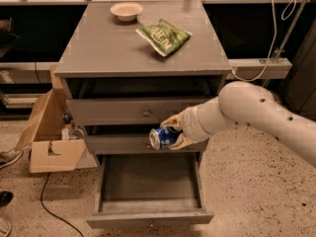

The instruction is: Pick pepsi can from bottom drawer and place on counter

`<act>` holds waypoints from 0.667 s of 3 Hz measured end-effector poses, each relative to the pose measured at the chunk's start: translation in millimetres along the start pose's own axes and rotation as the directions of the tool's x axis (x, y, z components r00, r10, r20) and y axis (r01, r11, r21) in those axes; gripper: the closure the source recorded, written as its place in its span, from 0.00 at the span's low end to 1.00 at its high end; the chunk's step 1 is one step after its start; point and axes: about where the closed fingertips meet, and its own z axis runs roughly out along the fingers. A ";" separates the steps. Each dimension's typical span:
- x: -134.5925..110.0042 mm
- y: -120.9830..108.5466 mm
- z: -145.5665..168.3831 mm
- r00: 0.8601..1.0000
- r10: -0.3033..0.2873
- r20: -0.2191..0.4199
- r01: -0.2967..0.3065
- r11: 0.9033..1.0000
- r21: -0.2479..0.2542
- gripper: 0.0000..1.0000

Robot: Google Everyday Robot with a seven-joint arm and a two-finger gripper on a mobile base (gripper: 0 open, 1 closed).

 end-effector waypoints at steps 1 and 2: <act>-20.5 -33.8 -48.5 0.997 -0.045 -0.064 0.045 0.999 -0.002 1.00; -28.3 -75.7 -76.2 0.993 -0.024 -0.117 0.027 0.999 0.021 1.00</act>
Offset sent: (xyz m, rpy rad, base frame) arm 0.0557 0.0035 0.1671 -0.0999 -0.0798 -0.1465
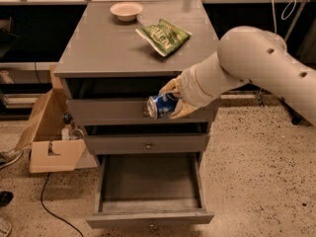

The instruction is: Pick pepsi can from bottom drawer and place on counter

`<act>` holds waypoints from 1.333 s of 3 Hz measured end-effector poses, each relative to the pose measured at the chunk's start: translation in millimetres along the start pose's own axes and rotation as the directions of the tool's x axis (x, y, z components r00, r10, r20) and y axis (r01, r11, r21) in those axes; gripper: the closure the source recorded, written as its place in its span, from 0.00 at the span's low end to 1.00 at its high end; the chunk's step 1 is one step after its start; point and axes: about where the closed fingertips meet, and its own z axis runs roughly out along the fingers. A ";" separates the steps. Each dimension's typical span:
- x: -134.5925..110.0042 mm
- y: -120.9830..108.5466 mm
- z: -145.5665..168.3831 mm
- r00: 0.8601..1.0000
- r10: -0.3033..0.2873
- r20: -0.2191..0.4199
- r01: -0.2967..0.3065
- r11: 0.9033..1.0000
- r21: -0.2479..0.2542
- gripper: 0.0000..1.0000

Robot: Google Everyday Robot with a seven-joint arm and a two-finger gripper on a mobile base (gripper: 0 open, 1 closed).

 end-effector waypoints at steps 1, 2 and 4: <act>5.9 -79.3 -24.5 0.997 0.070 0.044 -0.072 0.997 0.027 1.00; 5.9 -79.3 -24.5 0.997 0.070 0.044 -0.072 0.997 0.027 1.00; -4.6 -132.2 -14.3 0.995 0.101 0.022 -0.102 0.993 0.067 1.00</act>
Offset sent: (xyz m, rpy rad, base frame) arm 0.1097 0.0145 0.0999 0.1704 0.1001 -0.0768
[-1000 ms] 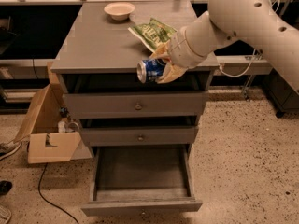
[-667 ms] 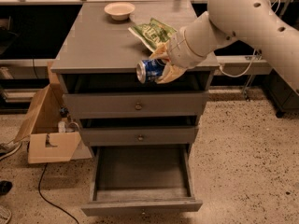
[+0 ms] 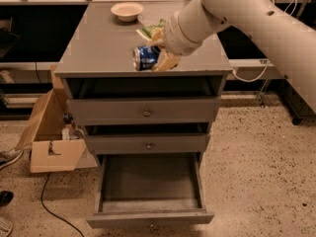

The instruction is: Pick pepsi can from bottom drawer and place on counter

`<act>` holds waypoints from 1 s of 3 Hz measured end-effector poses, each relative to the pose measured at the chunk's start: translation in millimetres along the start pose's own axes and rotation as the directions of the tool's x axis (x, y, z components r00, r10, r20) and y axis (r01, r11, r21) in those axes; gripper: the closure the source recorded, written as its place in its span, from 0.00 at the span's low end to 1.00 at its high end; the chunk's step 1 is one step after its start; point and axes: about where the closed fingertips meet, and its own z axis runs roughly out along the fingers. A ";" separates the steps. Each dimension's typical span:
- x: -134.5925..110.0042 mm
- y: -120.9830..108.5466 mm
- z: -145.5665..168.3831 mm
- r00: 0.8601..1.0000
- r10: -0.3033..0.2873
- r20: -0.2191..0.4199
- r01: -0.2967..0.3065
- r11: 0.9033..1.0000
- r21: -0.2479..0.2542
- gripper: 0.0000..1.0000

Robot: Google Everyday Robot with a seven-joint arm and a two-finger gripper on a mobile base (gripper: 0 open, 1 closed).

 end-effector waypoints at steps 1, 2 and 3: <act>-2.7 -27.9 18.1 0.998 0.061 -0.023 -0.061 0.998 -0.002 1.00; -8.0 -51.1 46.8 0.993 0.119 -0.029 -0.120 0.992 -0.033 1.00; -12.2 -77.0 85.7 0.984 0.172 -0.040 -0.174 0.983 -0.056 1.00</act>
Offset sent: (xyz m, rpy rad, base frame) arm 0.0879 0.0739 -0.0040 0.0167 0.1536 -0.1322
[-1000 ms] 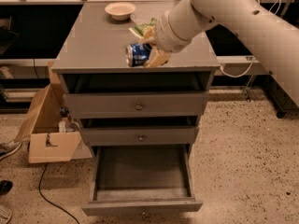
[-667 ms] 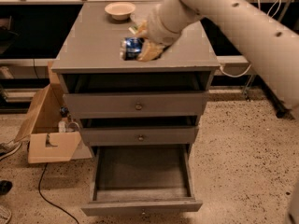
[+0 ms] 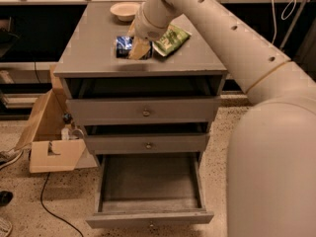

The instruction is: Pick pepsi can from bottom drawer and place on counter

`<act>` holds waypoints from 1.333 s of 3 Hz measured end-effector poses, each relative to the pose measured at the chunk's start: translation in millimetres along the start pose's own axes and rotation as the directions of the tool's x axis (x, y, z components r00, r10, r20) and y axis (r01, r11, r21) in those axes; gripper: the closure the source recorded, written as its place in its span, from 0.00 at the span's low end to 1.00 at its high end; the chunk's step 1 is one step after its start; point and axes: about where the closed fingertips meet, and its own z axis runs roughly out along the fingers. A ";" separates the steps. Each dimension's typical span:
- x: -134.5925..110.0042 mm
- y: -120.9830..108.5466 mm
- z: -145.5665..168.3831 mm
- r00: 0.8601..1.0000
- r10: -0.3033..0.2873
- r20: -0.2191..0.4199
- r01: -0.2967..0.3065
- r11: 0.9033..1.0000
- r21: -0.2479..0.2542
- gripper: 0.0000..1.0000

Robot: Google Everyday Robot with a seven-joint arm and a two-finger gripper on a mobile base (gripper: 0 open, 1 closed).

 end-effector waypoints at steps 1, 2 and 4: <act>-9.6 -15.9 17.8 1.000 0.024 0.002 -0.024 1.000 -0.003 1.00; -20.3 -33.3 34.4 0.999 0.043 0.022 -0.043 0.999 -0.004 1.00; -20.9 -63.4 53.4 0.994 0.111 0.021 -0.111 0.994 0.015 0.59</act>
Offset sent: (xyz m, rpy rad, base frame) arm 0.0655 0.0563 0.0114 0.0749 0.0284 -0.0384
